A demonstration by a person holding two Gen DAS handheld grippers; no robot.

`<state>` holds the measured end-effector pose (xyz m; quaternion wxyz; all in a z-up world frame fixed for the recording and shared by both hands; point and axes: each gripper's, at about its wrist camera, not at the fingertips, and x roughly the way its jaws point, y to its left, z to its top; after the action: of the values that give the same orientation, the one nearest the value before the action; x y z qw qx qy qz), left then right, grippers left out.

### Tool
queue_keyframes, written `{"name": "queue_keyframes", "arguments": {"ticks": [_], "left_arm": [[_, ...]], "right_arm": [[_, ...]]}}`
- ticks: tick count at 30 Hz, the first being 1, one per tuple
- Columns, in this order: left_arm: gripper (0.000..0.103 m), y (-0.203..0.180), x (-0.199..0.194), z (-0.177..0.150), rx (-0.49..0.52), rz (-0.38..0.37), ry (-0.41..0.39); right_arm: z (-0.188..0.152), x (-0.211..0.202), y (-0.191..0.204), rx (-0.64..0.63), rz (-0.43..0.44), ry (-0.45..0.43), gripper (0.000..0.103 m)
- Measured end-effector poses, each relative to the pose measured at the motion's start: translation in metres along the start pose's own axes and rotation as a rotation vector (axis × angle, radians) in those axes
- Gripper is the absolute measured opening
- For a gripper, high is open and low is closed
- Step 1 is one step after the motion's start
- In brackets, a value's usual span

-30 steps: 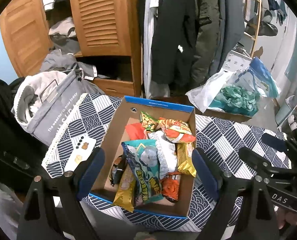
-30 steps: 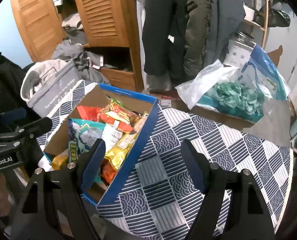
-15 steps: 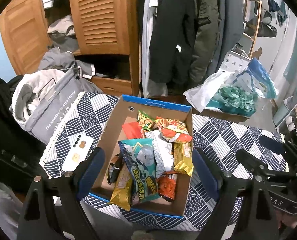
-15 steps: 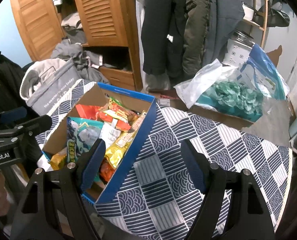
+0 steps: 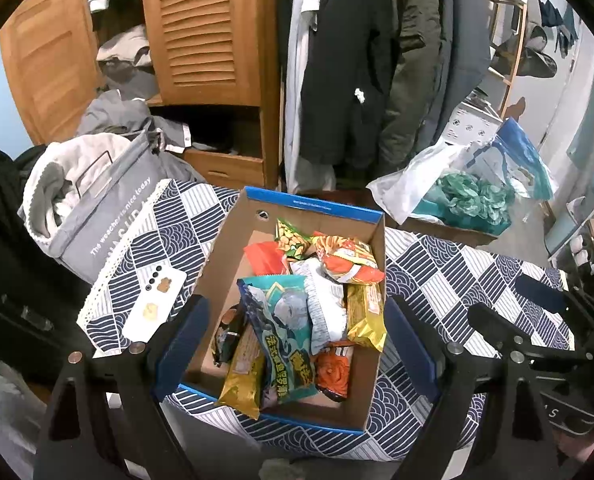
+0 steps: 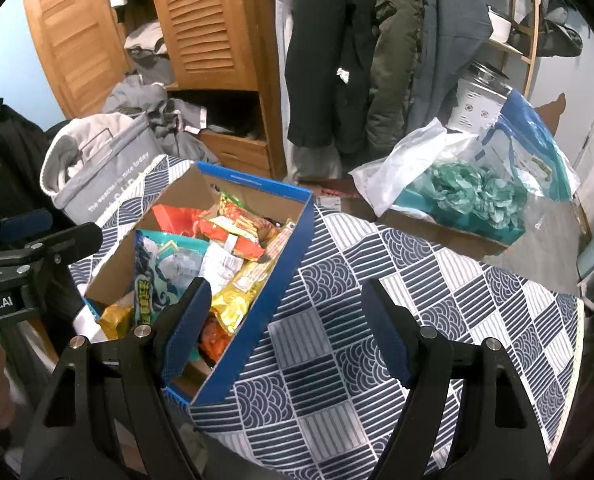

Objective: Organize snacks

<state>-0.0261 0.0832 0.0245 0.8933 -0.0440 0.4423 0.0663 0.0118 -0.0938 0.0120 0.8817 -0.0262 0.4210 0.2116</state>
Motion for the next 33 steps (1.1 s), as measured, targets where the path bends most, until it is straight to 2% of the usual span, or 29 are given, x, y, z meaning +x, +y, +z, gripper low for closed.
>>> {"name": "queue_keyframes", "arguments": {"ticks": [33], "left_arm": [[0.09, -0.0059, 0.0006, -0.0031, 0.015, -0.013, -0.001]], "right_arm": [[-0.0065, -0.0023, -0.0072, 0.007, -0.012, 0.008, 0.077]]}}
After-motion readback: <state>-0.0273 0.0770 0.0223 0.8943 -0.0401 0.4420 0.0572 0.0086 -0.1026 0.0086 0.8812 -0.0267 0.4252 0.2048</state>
